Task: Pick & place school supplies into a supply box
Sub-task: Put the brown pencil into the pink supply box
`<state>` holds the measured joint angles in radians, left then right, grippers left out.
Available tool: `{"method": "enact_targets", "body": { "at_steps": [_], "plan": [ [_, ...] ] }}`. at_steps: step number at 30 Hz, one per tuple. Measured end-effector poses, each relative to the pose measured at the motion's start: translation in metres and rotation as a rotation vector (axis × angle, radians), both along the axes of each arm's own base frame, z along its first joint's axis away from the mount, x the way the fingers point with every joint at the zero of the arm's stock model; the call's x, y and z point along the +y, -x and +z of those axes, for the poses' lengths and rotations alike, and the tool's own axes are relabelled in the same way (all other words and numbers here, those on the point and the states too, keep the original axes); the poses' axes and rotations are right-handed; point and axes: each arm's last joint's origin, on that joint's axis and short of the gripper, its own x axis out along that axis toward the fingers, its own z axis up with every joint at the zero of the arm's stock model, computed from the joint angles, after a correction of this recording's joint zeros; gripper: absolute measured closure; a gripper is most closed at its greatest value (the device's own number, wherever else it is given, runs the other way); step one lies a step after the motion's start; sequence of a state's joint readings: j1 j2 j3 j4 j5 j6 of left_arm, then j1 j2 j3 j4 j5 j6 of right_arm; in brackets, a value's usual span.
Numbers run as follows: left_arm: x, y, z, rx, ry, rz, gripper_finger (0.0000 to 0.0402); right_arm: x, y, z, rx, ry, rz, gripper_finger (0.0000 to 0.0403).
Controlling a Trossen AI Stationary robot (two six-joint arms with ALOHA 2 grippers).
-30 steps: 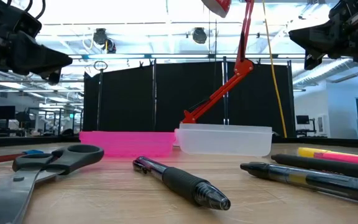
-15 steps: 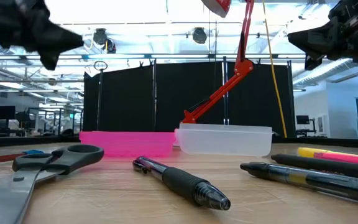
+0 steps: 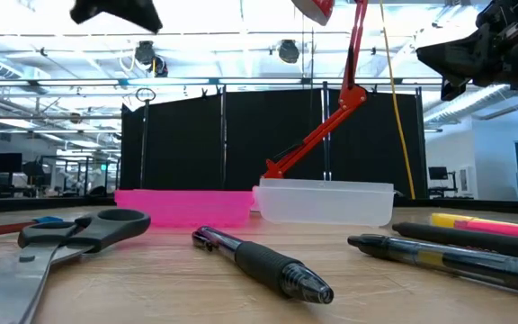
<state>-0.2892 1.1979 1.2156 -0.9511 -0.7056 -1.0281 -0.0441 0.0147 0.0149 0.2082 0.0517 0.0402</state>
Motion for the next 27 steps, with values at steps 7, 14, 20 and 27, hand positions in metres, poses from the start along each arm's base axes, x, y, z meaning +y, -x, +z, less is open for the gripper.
{"method": "enact_targets", "body": {
  "at_steps": [7, 14, 20, 27],
  "plan": [
    [-0.023, -0.025, -0.031, 0.427, 0.293, 0.243, 0.0344, 0.0, 0.0, 0.0, 0.002, -0.008, 0.002, 0.0403],
    [-0.051, -0.056, -0.081, 0.664, 0.413, 0.218, 0.0344, 0.0, 0.0, -0.001, 0.005, -0.052, 0.01, 0.0403],
    [-0.069, -0.074, -0.115, 0.751, 0.4, 0.135, 0.0344, 0.0, 0.0, -0.001, 0.007, -0.038, 0.007, 0.0403],
    [-0.081, -0.079, -0.128, 0.76, 0.391, 0.097, 0.0306, 0.0, 0.0, -0.001, 0.009, 0.002, 0.0, 0.0403]
  ]
}}
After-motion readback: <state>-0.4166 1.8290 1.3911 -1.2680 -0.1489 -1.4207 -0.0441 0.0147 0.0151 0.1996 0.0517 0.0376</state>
